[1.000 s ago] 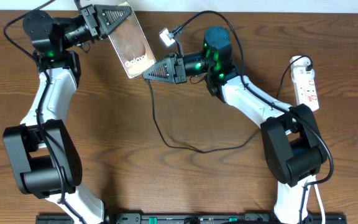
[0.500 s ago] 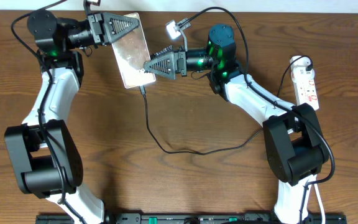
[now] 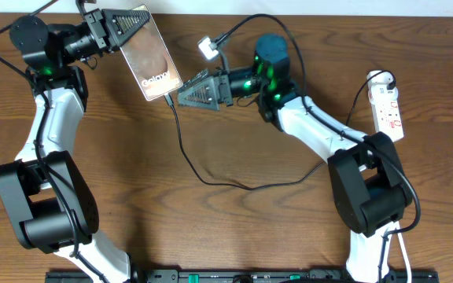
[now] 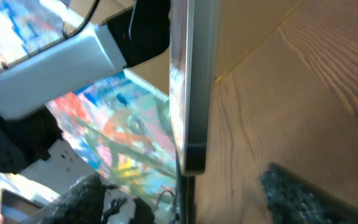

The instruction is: Plug charger to phone and switch on socket

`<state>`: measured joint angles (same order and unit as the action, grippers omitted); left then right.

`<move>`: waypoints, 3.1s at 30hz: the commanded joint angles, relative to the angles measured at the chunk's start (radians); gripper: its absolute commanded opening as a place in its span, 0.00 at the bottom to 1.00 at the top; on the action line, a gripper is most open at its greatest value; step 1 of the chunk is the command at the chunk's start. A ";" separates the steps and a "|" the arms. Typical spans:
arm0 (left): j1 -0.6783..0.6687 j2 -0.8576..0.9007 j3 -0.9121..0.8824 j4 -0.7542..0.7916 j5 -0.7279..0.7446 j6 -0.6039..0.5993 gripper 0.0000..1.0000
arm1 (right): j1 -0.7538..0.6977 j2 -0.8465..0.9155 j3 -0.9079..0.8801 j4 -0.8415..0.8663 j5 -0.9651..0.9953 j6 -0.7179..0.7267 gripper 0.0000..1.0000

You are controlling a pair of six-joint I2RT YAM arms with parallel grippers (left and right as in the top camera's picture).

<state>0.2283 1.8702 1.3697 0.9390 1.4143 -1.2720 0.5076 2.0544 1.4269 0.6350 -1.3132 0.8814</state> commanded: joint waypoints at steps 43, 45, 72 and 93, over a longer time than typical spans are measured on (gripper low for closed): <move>-0.036 -0.022 0.008 0.006 0.116 0.034 0.07 | 0.045 -0.003 0.018 0.002 0.085 -0.029 0.01; -0.036 -0.022 0.007 0.006 0.127 0.034 0.07 | 0.041 -0.003 0.018 0.002 0.085 -0.029 0.01; -0.016 -0.022 0.006 0.006 0.122 0.044 0.07 | -0.033 -0.003 0.018 0.005 0.031 0.021 0.99; 0.065 -0.021 -0.008 0.005 0.119 0.066 0.07 | -0.267 -0.099 0.019 -1.278 0.708 -0.563 0.99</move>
<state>0.2916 1.8702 1.3674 0.9398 1.5387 -1.2354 0.2485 2.0430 1.4429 -0.5770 -0.8696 0.4259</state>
